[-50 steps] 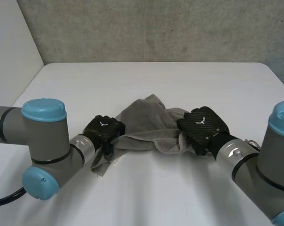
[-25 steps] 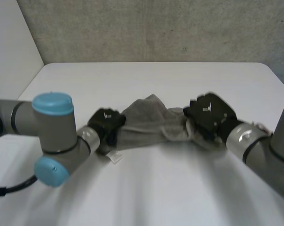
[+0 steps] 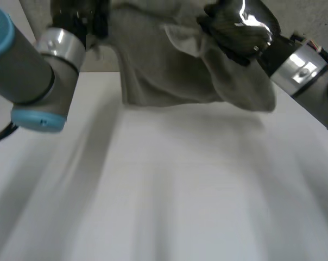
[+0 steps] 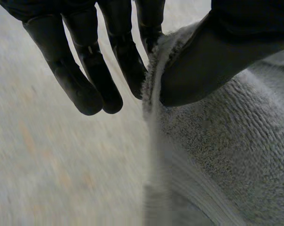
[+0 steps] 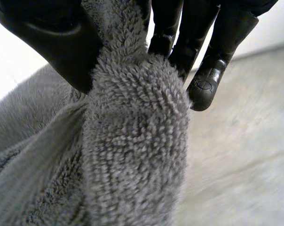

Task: Fold the towel.

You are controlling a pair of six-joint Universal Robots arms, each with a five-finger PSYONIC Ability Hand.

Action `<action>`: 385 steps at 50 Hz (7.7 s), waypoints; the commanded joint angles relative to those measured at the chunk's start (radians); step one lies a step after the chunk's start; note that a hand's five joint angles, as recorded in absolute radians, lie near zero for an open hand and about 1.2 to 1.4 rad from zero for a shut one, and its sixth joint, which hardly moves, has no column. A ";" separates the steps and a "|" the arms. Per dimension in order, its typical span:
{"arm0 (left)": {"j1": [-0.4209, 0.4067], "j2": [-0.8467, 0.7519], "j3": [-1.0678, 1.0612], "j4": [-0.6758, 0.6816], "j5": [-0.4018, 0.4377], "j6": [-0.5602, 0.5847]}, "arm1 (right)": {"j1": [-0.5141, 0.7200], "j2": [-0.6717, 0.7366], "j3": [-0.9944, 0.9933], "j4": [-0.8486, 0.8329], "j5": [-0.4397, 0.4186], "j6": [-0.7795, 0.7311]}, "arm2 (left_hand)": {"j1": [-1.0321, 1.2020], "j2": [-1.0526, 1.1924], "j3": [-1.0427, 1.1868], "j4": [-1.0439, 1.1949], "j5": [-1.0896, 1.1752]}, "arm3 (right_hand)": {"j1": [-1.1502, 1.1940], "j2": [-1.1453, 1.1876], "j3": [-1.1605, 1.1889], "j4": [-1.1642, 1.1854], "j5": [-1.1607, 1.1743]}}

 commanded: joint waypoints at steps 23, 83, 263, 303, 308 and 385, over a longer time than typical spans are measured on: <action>0.096 -0.040 -0.408 -0.145 0.009 -0.003 | -0.093 0.134 0.089 0.986 0.043 -0.400 | -0.071 -0.115 -0.148 -0.123 -0.273 | -0.940 -0.901 -0.950 -0.962 -0.931; 0.087 0.104 -0.452 -0.148 0.007 -0.070 | 0.418 0.233 0.279 0.243 1.057 0.157 | -0.071 -0.115 -0.148 -0.123 -0.273 | -1.142 -1.102 -1.151 -1.163 -1.132; 0.179 0.174 -0.164 -0.357 0.046 0.091 | -0.065 -0.095 -0.218 1.204 0.598 -0.401 | -0.071 -0.115 -0.148 -0.123 -0.273 | 0.080 0.120 0.071 0.058 0.090; 0.173 -0.049 -0.025 -0.101 0.115 -0.004 | 0.018 0.057 -0.220 0.612 0.643 -0.395 | -0.071 -0.115 -0.148 -0.123 -0.273 | 0.080 0.120 0.071 0.058 0.090; 0.177 -0.054 -0.197 -0.072 0.159 0.039 | 0.019 0.088 -0.098 0.704 0.625 -0.403 | -0.071 -0.115 -0.148 -0.123 -0.273 | 0.080 0.120 0.071 0.058 0.090; 0.222 0.409 -0.633 -0.277 0.185 0.278 | -0.173 -0.362 0.215 1.144 0.605 -0.496 | -0.071 -0.115 -0.148 -0.123 -0.273 | 0.080 0.120 0.071 0.058 0.090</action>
